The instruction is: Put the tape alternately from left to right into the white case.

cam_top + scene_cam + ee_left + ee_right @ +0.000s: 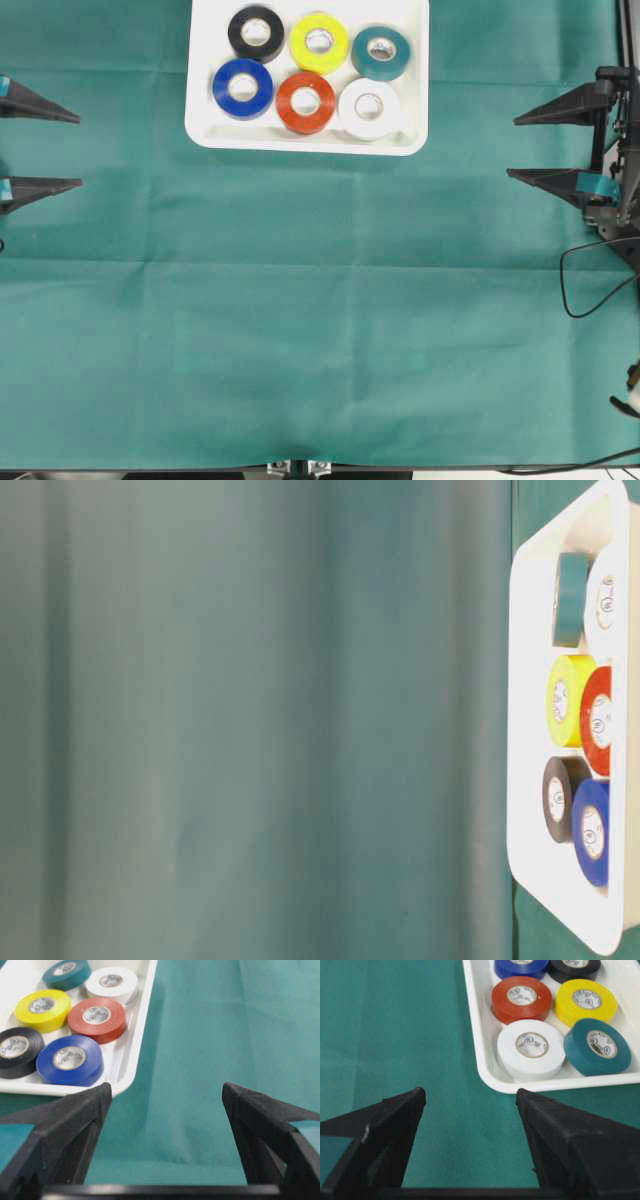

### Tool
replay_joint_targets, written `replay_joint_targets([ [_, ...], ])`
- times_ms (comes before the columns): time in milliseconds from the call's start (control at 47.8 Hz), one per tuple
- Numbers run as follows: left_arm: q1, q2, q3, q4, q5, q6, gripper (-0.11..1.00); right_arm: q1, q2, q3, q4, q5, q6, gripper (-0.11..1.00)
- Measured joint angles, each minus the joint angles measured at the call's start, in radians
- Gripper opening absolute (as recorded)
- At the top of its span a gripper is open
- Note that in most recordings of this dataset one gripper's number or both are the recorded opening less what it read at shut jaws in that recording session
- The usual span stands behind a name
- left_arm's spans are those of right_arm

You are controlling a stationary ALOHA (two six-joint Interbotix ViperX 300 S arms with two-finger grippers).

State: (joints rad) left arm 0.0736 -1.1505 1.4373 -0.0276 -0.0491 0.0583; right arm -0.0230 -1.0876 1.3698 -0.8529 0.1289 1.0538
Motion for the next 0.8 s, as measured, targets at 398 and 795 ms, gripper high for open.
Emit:
replay_joint_targets([
  [398,0.002,-0.044,0.014,0.000,0.041,0.000,0.52,0.002,-0.003,0.006,0.000,-0.005,0.000,0.82],
  [795,0.000,-0.044,0.015,0.000,0.043,0.000,0.52,0.000,-0.005,0.006,0.000,-0.005,0.000,0.82],
])
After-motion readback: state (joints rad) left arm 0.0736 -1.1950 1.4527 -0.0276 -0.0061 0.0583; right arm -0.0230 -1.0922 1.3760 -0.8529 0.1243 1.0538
